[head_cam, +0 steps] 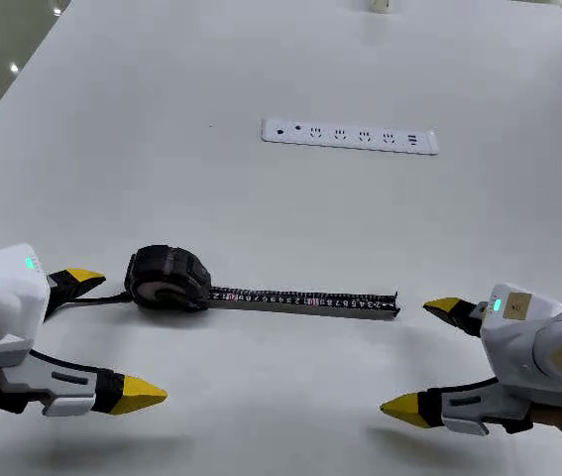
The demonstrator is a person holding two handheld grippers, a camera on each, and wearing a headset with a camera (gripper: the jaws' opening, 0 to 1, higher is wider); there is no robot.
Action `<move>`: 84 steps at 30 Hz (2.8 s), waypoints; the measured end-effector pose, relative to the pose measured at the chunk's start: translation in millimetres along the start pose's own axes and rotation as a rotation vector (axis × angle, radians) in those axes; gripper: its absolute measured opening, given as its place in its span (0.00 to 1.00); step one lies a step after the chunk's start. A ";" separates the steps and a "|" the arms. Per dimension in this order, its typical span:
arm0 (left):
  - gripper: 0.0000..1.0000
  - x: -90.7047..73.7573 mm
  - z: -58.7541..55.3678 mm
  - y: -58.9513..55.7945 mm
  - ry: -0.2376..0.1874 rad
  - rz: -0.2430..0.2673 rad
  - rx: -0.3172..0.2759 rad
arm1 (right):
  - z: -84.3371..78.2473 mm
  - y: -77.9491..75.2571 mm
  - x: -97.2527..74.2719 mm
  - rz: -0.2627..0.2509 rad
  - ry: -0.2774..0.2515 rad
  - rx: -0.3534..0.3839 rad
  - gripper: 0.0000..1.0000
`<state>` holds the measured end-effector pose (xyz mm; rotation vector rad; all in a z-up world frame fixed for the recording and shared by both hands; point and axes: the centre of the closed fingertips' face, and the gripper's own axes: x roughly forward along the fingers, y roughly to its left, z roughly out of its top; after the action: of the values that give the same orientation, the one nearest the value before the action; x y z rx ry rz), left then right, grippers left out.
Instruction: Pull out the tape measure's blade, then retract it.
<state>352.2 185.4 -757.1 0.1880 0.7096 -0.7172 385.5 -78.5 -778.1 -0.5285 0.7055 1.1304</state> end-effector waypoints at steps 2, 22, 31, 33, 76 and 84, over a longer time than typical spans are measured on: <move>0.97 0.7 2.7 1.4 -0.020 0.028 -0.012 | 1.2 2.1 -0.1 -0.007 -0.010 0.023 0.81; 0.99 -5.7 3.9 -7.8 -0.078 0.145 -0.097 | 9.1 15.4 -7.8 -0.075 -0.096 0.157 0.91; 0.99 -11.2 7.2 -10.8 -0.115 0.208 -0.157 | 20.0 20.7 -7.9 -0.137 -0.151 0.238 0.95; 0.99 -12.5 8.0 -11.7 -0.119 0.217 -0.164 | 22.6 22.8 -7.6 -0.146 -0.157 0.250 0.96; 0.99 -20.6 20.3 -28.4 -0.132 0.415 -0.297 | 53.0 36.6 -25.0 -0.312 -0.240 0.429 0.99; 0.98 -21.2 21.6 -32.4 -0.139 0.415 -0.304 | 53.9 38.7 -26.4 -0.316 -0.241 0.445 0.99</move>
<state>330.9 164.2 -724.5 0.0038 0.6120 -0.2193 355.2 -43.9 -723.5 -0.1149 0.6128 0.6962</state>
